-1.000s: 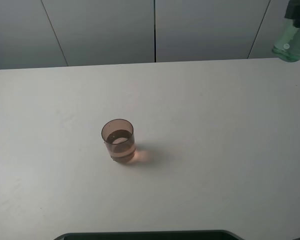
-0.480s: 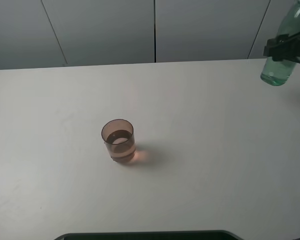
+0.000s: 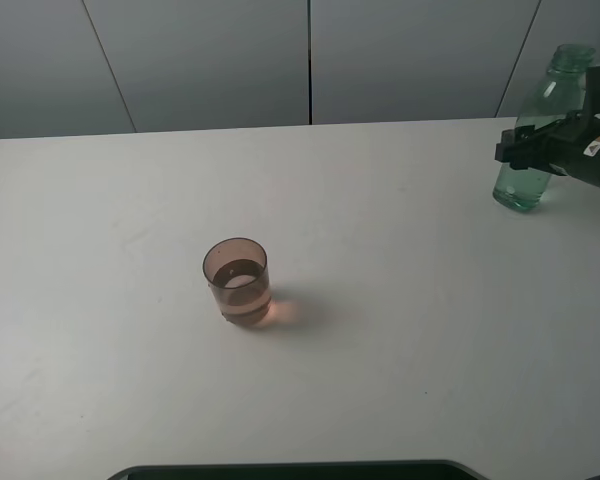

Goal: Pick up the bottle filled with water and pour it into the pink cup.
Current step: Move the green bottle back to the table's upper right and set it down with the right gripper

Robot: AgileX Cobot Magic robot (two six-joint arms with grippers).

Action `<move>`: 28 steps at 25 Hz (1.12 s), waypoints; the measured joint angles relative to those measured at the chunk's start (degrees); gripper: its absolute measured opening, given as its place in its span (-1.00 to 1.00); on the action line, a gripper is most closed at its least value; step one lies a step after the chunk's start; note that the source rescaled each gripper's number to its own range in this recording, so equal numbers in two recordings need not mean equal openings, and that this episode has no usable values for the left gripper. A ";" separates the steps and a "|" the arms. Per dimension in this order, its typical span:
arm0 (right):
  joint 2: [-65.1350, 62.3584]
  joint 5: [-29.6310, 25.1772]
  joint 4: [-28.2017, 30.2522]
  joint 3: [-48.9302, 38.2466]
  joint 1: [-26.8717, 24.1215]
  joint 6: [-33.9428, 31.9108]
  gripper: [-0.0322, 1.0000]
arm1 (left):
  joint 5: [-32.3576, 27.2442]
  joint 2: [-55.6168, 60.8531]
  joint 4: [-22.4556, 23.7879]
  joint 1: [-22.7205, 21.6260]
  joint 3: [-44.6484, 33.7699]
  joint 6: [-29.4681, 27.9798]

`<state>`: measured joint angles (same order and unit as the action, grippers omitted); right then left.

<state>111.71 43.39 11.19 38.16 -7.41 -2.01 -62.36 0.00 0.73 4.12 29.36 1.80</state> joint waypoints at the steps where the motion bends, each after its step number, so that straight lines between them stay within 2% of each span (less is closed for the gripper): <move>1: 0.27 0.52 -0.15 0.13 0.00 0.15 -0.94 | 0.00 0.00 0.00 0.00 0.00 0.00; 11: 0.75 0.75 -1.18 0.46 0.00 0.44 -0.94 | 0.00 0.00 0.00 0.00 0.00 0.00; 12: 0.64 0.63 -1.28 0.46 0.00 -0.10 -0.83 | 0.00 0.00 0.00 0.00 0.00 0.00; 13: 0.53 0.14 -1.28 0.46 0.00 -0.36 -0.13 | 0.00 0.00 0.00 0.00 0.00 0.00; 14: 0.29 -0.51 -1.28 0.46 0.00 -0.84 0.45 | 0.00 0.00 0.00 0.00 0.00 0.00; 15: 0.09 -0.93 -1.28 0.46 0.00 -1.31 0.77 | 0.00 0.00 0.00 0.00 0.00 0.00; 16: -0.21 -1.32 -1.28 0.46 0.00 -1.55 0.90 | 0.00 0.00 0.00 0.00 0.00 0.00; 18: -1.01 -1.70 -1.40 0.46 0.00 -1.74 0.99 | 0.00 0.00 0.00 0.00 0.00 0.00; 28: -7.77 -3.38 -1.40 0.46 0.00 -1.87 0.99 | 0.00 0.00 0.00 0.00 0.00 -0.11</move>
<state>103.94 40.01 9.79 38.62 -7.41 -3.88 -62.36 0.00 0.73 4.12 29.36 1.68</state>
